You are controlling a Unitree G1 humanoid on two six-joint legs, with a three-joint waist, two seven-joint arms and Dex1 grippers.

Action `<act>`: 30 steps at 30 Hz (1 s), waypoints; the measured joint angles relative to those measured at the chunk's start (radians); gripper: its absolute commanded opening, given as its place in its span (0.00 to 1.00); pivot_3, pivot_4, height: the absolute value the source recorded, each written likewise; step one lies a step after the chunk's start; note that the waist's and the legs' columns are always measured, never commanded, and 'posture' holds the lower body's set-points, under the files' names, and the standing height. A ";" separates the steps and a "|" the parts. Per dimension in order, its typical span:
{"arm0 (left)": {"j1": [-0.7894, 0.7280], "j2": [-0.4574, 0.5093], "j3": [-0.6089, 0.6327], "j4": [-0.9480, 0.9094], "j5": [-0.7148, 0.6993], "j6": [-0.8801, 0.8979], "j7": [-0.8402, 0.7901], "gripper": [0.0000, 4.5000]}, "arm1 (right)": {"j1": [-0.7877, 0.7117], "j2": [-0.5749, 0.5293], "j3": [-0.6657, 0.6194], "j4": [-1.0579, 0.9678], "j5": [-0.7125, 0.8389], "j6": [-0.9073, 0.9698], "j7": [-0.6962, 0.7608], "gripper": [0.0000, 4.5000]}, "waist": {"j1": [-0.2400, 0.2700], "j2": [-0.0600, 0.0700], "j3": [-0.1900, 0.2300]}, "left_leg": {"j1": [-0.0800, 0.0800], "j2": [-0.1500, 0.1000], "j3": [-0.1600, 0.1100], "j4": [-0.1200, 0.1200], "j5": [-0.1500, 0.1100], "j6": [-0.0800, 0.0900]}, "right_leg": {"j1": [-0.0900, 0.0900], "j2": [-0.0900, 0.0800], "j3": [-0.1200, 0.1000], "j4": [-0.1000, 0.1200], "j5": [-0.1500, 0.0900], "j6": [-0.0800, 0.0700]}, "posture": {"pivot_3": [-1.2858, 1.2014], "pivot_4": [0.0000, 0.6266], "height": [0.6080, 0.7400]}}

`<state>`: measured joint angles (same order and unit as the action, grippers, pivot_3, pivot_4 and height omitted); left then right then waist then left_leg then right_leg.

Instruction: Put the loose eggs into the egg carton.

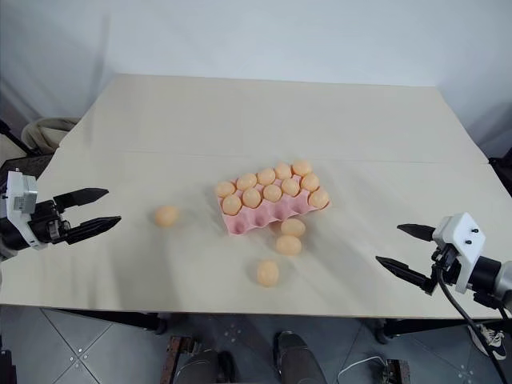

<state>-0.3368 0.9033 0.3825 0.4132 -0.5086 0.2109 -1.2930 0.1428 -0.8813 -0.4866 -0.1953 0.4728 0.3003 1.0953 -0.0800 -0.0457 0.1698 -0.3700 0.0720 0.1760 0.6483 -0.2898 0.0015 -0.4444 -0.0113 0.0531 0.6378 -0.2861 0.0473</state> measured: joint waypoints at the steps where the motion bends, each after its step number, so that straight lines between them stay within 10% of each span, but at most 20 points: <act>1: 0.002 0.000 0.000 -0.012 0.000 0.001 0.006 1.00 | 0.000 0.000 0.000 0.000 0.000 0.000 0.000 0.99 | 0.000 0.000 0.000 | 0.000 0.000 0.000 0.000 0.000 0.000 | 0.000 0.000 0.000 0.000 0.000 0.000 | 0.52 0.24 1.00; 14: 0.124 -0.015 0.042 -0.149 -0.017 0.010 0.049 1.00 | -0.012 0.000 0.002 0.007 0.001 -0.001 0.002 0.99 | 0.000 0.000 0.000 | 0.000 0.000 0.000 0.000 0.000 0.000 | 0.000 -0.001 0.000 0.000 0.000 0.000 | 0.52 0.24 1.00; 30: 0.307 -0.236 -0.098 -0.808 -0.088 0.286 0.417 1.00 | 0.020 0.007 0.006 -0.013 0.013 0.006 -0.002 0.99 | 0.003 0.000 0.000 | 0.001 -0.001 -0.001 0.001 0.000 0.000 | 0.002 0.000 0.002 0.000 0.001 0.001 | 0.52 0.24 1.00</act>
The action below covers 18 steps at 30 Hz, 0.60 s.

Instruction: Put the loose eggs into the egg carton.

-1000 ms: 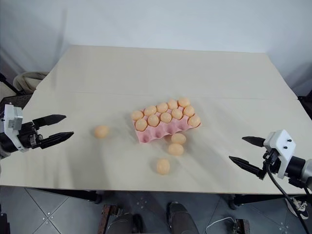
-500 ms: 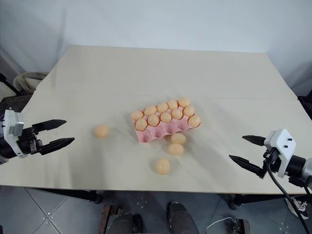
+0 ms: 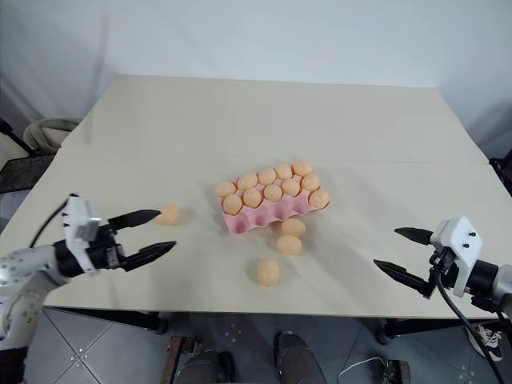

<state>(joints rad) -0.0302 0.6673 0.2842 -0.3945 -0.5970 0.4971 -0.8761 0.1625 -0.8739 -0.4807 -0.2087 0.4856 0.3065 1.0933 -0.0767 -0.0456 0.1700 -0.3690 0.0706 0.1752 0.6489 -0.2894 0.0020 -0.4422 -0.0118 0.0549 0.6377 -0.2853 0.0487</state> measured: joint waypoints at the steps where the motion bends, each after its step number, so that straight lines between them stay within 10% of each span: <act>1: -0.002 -0.014 -0.023 -0.028 -0.001 0.014 0.026 1.00 | -0.001 0.000 0.000 0.000 0.000 0.000 0.000 0.99 | 0.000 0.000 0.000 | 0.000 0.000 0.000 0.000 0.000 0.000 | 0.000 0.000 0.000 0.000 0.000 0.000 | 0.52 0.24 1.00; 18: -0.114 -0.194 -0.441 -0.099 0.111 0.109 0.233 1.00 | -0.016 -0.001 0.000 0.009 -0.002 0.001 -0.009 0.99 | -0.003 0.001 0.001 | 0.010 -0.004 -0.006 0.000 0.001 0.001 | 0.018 0.000 0.003 -0.011 -0.002 -0.004 | 0.52 0.24 1.00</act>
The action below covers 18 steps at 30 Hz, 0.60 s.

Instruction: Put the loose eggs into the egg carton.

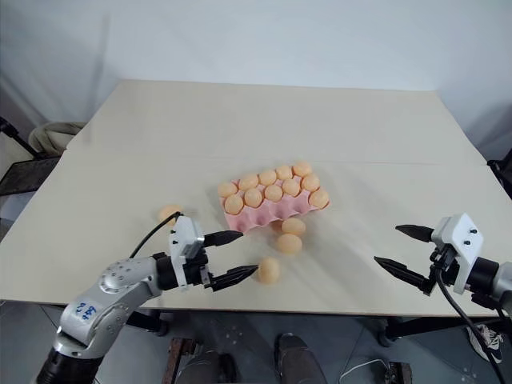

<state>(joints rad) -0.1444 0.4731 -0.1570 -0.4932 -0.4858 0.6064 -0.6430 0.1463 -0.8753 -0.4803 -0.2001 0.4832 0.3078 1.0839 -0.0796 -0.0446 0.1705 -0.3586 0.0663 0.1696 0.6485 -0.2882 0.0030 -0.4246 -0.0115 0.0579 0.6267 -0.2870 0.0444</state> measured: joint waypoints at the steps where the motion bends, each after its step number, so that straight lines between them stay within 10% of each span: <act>1: -0.010 -0.006 -0.013 0.005 0.002 0.016 0.005 1.00 | 0.001 0.000 0.000 -0.001 0.000 0.000 -0.002 0.99 | 0.000 0.000 0.000 | 0.000 0.000 0.000 0.000 0.000 0.001 | 0.000 -0.001 0.000 0.000 0.000 0.000 | 0.52 0.24 1.00; 18: -0.160 -0.073 -0.198 0.150 0.053 0.165 0.009 1.00 | 0.034 0.001 0.000 -0.032 -0.004 -0.001 -0.051 0.99 | 0.002 0.000 0.000 | -0.001 -0.001 0.000 -0.001 0.000 0.002 | 0.000 -0.001 0.001 -0.002 0.001 0.002 | 0.52 0.24 1.00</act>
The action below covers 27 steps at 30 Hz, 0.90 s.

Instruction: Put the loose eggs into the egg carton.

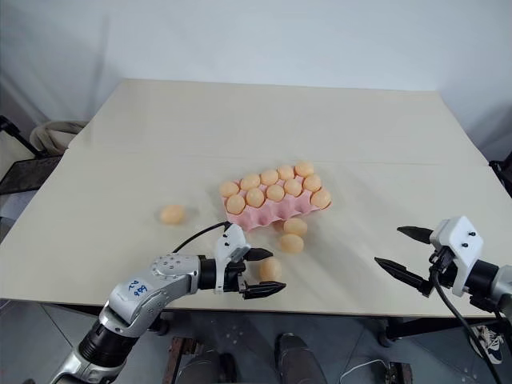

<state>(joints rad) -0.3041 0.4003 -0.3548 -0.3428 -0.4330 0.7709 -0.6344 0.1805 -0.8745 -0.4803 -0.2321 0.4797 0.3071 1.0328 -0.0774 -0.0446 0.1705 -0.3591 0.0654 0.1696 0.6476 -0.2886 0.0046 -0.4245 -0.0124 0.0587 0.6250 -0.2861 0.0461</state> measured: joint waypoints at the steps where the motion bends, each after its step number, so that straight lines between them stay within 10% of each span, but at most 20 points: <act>1: 0.000 -0.006 -0.003 0.002 0.004 -0.002 0.000 1.00 | 0.003 0.002 0.000 0.000 0.000 0.000 -0.001 0.99 | 0.001 0.000 0.000 | 0.000 0.000 0.000 0.000 0.000 0.000 | 0.000 0.000 0.000 0.000 0.000 0.000 | 0.52 0.24 1.00; 8: -0.008 -0.031 -0.019 0.015 0.036 -0.011 0.003 1.00 | 0.007 0.003 0.000 -0.002 0.000 0.000 -0.011 0.99 | 0.000 0.000 0.000 | 0.000 0.000 0.000 0.000 0.000 0.000 | 0.000 0.000 0.000 -0.001 0.000 0.000 | 0.52 0.24 1.00; 18: -0.017 -0.058 -0.048 0.048 0.105 -0.013 0.015 0.43 | 0.008 0.003 0.000 -0.002 -0.001 -0.001 -0.017 1.00 | 0.001 0.000 0.000 | -0.001 0.000 0.000 -0.001 -0.001 0.001 | 0.000 0.000 0.000 -0.003 0.000 0.000 | 0.52 0.24 1.00; 27: -0.024 -0.103 0.018 0.037 0.061 0.003 0.011 0.40 | 0.007 0.003 0.000 -0.002 -0.001 -0.001 -0.017 1.00 | 0.001 0.000 0.000 | -0.002 0.000 -0.001 -0.001 -0.001 0.001 | 0.000 0.000 0.000 -0.004 0.000 0.000 | 0.52 0.24 1.00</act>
<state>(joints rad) -0.3285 0.2972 -0.3364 -0.3055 -0.3716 0.7743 -0.6236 0.1879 -0.8718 -0.4803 -0.2344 0.4787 0.3058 1.0154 -0.0760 -0.0445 0.1706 -0.3607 0.0654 0.1691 0.6465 -0.2894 0.0056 -0.4246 -0.0125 0.0586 0.6214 -0.2864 0.0457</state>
